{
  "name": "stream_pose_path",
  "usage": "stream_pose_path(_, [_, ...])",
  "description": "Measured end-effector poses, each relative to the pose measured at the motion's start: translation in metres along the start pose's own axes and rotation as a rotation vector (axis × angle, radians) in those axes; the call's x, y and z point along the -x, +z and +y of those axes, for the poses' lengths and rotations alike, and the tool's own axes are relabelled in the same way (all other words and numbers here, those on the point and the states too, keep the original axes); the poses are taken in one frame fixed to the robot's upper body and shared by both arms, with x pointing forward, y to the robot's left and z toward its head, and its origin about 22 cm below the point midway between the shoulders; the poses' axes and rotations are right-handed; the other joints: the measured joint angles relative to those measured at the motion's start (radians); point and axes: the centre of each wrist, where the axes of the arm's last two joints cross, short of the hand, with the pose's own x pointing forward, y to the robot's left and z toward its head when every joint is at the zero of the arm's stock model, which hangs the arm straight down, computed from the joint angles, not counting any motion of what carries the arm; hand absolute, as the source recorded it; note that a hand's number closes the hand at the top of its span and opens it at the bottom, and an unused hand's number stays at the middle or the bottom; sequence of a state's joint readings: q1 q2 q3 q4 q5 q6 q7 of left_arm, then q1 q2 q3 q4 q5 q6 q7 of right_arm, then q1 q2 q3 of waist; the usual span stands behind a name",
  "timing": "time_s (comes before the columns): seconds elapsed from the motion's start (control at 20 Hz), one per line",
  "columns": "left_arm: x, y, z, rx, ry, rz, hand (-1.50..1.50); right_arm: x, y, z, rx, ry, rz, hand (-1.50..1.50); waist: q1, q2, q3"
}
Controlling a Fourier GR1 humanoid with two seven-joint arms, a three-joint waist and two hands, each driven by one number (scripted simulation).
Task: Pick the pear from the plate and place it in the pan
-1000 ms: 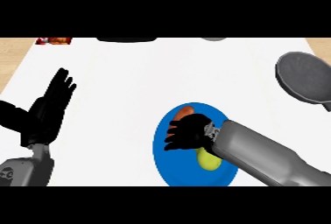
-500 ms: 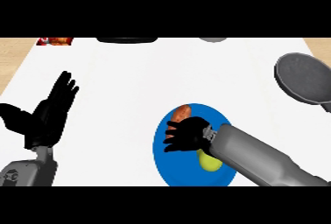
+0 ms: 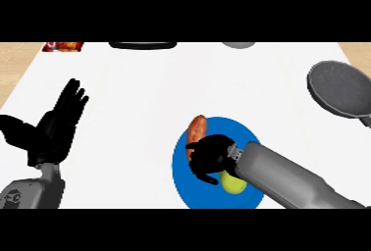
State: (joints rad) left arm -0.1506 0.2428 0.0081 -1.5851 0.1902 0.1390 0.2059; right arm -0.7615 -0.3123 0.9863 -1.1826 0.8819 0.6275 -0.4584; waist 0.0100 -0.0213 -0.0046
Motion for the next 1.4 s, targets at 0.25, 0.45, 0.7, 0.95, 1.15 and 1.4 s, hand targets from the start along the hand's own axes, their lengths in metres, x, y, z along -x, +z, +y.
stream_pose_path(0.25, [-0.004, -0.004, 0.002, -0.001, -0.002, -0.002, 0.00, 0.003, 0.001, 0.003, 0.033, -0.050, -0.006, 1.50, -0.004, 0.002, 0.000])
stream_pose_path(0.45, [0.000, 0.000, 0.011, -0.035, -0.004, 0.005, 0.00, 0.029, 0.032, 0.028, 0.204, -0.219, 0.150, 1.50, -0.043, -0.005, 0.004])
stream_pose_path(0.7, [0.005, 0.006, 0.018, -0.078, -0.004, 0.015, 0.00, 0.067, 0.093, 0.071, 0.440, -0.402, 0.539, 1.50, -0.087, -0.001, 0.006])
stream_pose_path(0.95, [0.002, 0.008, 0.020, -0.081, -0.003, 0.020, 0.00, 0.061, 0.139, 0.074, 0.716, -0.320, 0.789, 1.50, -0.084, -0.001, 0.005])
stream_pose_path(1.15, [0.002, 0.009, 0.020, -0.076, -0.006, 0.019, 0.00, 0.042, 0.178, 0.059, 0.918, -0.201, 0.901, 1.50, -0.078, 0.001, 0.004])
stream_pose_path(1.4, [0.000, 0.004, 0.012, -0.052, -0.007, 0.011, 0.00, 0.001, 0.218, 0.042, 1.050, -0.155, 0.983, 1.50, -0.054, 0.009, 0.004])
